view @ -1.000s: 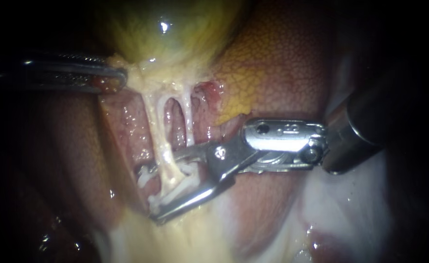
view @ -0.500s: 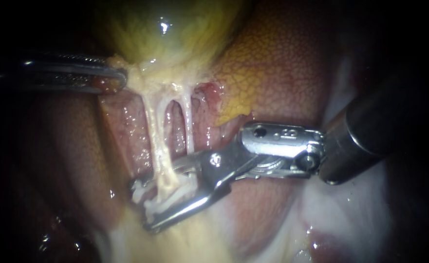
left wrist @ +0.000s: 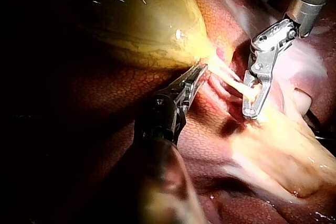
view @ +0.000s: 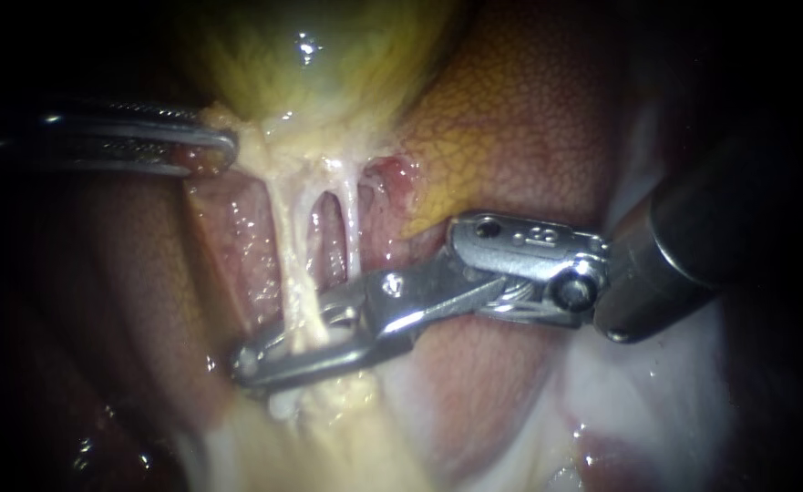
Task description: Clipping second clip left tube
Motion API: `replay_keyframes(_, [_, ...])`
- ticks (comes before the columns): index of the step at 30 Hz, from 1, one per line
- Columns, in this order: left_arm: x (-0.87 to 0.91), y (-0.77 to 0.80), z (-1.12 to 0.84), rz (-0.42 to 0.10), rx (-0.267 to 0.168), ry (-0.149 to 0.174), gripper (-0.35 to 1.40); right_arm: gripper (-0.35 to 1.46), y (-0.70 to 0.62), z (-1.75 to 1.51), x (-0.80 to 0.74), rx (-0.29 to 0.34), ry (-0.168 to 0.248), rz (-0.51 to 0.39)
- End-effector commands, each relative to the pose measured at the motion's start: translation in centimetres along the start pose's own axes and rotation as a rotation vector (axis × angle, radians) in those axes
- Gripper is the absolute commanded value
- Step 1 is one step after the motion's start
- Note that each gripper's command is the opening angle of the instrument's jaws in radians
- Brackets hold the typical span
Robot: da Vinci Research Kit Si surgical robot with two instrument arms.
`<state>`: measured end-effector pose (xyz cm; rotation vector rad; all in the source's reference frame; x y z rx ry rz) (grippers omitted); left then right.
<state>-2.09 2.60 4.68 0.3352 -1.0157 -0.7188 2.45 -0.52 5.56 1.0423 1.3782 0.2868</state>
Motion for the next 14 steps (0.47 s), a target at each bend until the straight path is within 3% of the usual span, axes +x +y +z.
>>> replay_keyframes(1, [0.0,0.0,0.0,0.0,0.0,0.0,-0.35,-0.35,0.02,-0.01,-0.01,0.004,-0.002,-0.002])
replay_keyframes(14, [0.0,0.0,0.0,0.0,0.0,0.0,-0.35,-0.35,0.04,-0.01,-0.04,0.01,-0.005,-0.005])
